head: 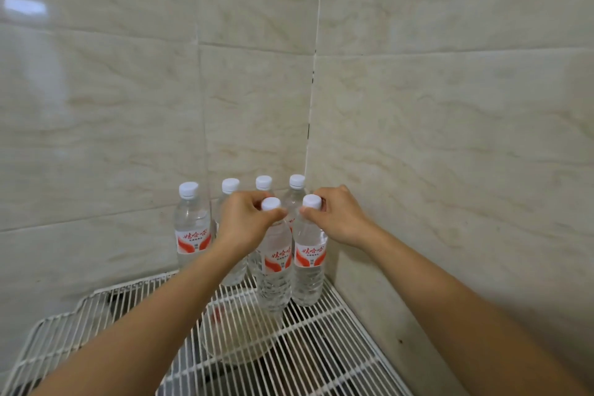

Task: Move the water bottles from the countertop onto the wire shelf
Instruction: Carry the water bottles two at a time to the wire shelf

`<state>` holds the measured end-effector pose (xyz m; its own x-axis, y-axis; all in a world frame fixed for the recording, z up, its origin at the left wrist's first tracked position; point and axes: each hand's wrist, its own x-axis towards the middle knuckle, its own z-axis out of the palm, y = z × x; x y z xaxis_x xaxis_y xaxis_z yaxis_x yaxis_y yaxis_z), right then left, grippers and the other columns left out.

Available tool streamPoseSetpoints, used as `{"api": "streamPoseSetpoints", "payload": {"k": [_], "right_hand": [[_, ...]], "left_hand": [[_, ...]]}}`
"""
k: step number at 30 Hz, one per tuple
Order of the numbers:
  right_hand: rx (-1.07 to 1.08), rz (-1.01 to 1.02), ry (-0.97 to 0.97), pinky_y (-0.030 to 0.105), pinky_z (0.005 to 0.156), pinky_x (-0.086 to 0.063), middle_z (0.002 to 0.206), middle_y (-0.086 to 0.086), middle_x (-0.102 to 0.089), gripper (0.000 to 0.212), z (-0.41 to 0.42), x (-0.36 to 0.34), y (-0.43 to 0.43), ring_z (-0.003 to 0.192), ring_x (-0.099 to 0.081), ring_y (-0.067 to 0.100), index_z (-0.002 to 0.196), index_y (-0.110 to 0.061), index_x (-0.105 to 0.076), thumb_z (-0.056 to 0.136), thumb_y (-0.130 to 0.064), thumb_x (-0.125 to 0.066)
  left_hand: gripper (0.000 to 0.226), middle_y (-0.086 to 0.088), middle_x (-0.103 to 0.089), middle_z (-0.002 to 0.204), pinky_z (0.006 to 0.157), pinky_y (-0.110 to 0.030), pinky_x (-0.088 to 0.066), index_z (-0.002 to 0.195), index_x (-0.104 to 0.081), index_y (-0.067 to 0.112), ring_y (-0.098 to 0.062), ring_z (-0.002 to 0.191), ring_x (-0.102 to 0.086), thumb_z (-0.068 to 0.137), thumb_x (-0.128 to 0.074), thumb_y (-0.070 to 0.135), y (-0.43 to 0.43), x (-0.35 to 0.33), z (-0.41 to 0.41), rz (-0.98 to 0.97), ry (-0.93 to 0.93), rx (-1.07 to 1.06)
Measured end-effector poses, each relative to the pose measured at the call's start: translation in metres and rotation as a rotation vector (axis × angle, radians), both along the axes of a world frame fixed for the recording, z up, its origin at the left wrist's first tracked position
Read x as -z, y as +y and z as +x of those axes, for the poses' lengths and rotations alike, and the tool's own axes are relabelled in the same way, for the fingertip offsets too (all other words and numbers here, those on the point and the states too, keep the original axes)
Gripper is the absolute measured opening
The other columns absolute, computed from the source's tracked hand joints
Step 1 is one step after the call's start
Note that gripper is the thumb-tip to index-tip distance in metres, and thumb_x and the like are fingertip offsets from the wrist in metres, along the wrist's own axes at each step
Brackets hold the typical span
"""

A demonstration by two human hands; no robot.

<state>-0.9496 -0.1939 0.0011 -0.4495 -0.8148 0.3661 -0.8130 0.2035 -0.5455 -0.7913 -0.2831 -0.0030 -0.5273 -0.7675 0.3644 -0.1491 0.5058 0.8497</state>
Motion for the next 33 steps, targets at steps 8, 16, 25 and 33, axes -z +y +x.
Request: {"api": "streamPoseSetpoints", "payload": {"k": [8,16,25,33], "right_hand": [[-0.026,0.095,-0.025,0.035,0.061,-0.044,0.073,0.0,-0.055,0.028,-0.006,-0.01,-0.003,0.071,-0.054,0.021,0.06,-0.024,-0.051,0.081,-0.036,-0.065],[-0.034,0.082,-0.068,0.031,0.059,-0.04,0.065,-0.009,-0.052,0.029,-0.006,-0.006,0.004,0.065,-0.05,0.012,0.061,-0.025,-0.051,0.085,-0.033,-0.065],[0.012,0.069,-0.125,0.042,0.074,-0.051,0.081,-0.003,-0.06,0.018,0.005,-0.004,0.006,0.084,-0.059,0.023,0.074,-0.026,-0.054,0.087,-0.036,-0.062],[0.169,0.13,0.182,0.039,0.09,-0.035,0.12,0.004,-0.05,0.035,0.014,-0.003,0.017,0.118,-0.037,0.027,0.114,-0.023,-0.056,0.087,-0.046,-0.052]], "left_hand": [[0.01,0.016,-0.059,0.046,0.042,-0.004,-0.035,0.068,-0.07,0.015,0.008,0.044,-0.052,0.075,-0.076,0.019,-0.007,-0.001,-0.005,-0.019,-0.045,0.076],[0.011,-0.008,-0.07,0.07,0.057,-0.023,-0.046,0.075,-0.07,0.014,-0.009,0.058,-0.055,0.076,-0.077,0.022,0.002,0.003,-0.01,-0.047,-0.061,0.075],[0.009,0.008,-0.061,0.063,0.057,-0.021,-0.04,0.079,-0.068,0.019,-0.005,0.057,-0.049,0.079,-0.074,0.025,0.01,0.011,-0.01,-0.103,-0.003,0.008],[0.055,0.013,-0.048,0.105,0.081,-0.023,-0.038,0.14,-0.04,0.034,-0.004,0.091,-0.049,0.088,-0.059,0.038,0.021,0.029,0.016,-0.298,-0.097,-0.077]]}}
